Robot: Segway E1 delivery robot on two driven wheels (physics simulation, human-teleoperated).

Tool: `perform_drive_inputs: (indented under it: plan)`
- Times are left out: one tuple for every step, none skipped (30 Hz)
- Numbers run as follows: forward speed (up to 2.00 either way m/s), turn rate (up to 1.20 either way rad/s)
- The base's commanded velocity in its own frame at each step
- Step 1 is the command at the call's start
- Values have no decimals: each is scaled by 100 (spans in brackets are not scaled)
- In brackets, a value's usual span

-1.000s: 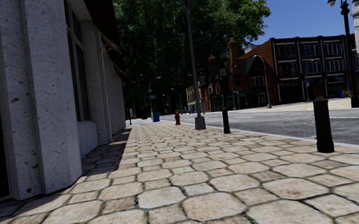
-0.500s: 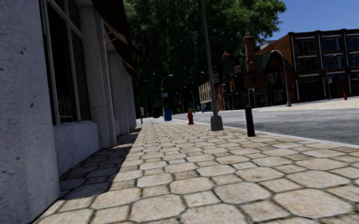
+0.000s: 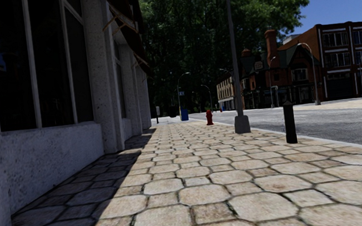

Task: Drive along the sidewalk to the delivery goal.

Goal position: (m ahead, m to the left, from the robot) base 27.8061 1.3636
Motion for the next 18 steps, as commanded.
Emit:
perform_drive_inputs:
  plan:
    - [200,29]
    - [200,29]
    - [200,29]
    - [200,29]
    - [200,29]
    - [200,29]
    - [200,29]
    - [200,29]
    - [200,28]
    - [200,28]
    - [200,26]
    - [200,23]
    - [200,9]
    - [200,0]
    - [200,0]
    - [200,0]
    - [200,0]
    - [200,0]
